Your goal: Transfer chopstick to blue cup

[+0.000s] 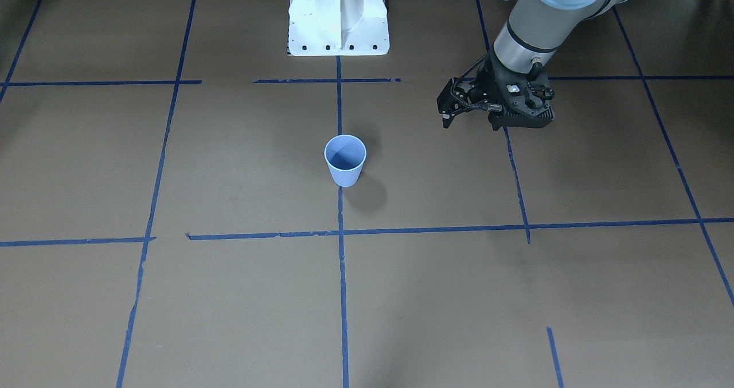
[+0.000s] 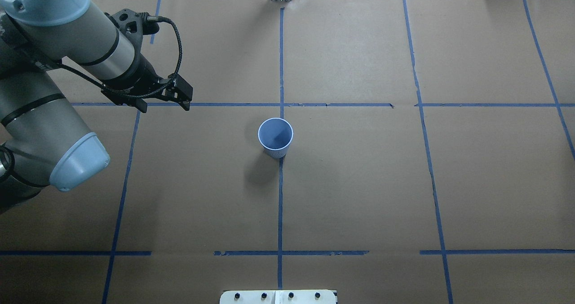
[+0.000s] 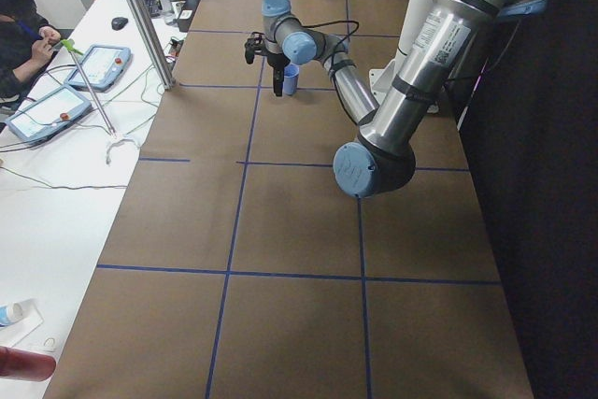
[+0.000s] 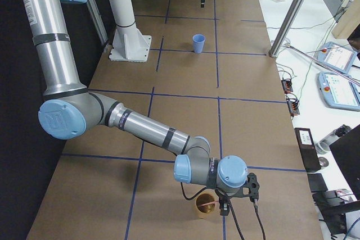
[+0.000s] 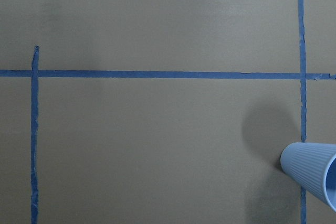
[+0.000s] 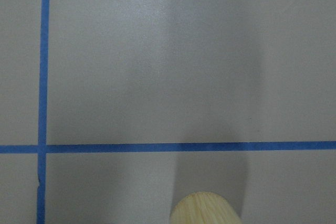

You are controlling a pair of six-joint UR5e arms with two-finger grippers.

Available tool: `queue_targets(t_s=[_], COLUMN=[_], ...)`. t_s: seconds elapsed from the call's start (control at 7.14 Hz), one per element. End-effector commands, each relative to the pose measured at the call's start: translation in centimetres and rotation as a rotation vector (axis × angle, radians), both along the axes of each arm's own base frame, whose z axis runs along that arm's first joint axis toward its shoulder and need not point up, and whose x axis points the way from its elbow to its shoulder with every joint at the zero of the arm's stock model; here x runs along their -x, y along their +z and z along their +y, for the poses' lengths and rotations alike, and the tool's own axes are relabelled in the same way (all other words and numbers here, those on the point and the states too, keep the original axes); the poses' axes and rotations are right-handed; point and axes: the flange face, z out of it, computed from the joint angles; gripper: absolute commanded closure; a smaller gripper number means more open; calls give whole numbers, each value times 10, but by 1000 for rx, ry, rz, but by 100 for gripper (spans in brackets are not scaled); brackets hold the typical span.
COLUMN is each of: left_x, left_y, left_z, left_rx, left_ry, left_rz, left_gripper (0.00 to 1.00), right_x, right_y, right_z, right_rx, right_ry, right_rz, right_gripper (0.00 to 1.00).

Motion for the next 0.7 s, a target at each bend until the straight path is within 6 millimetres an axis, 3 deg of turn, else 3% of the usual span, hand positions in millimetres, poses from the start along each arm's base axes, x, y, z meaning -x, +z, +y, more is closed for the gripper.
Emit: queue_targets(t_s=[0.0,0.56], left_x=[-2,-3], left_y=[0,2], left_z=[1,1], left_rx=[0,2], left_ry=[2,5], left_rz=[-1,-1], left_gripper=[0,0], right_x=[-11,-18], right_y=[0,-3], right_z=[3,2], right_rx=[0,-7], right_ry=[18,30], right_rz=[13,15], right_gripper=[12,65])
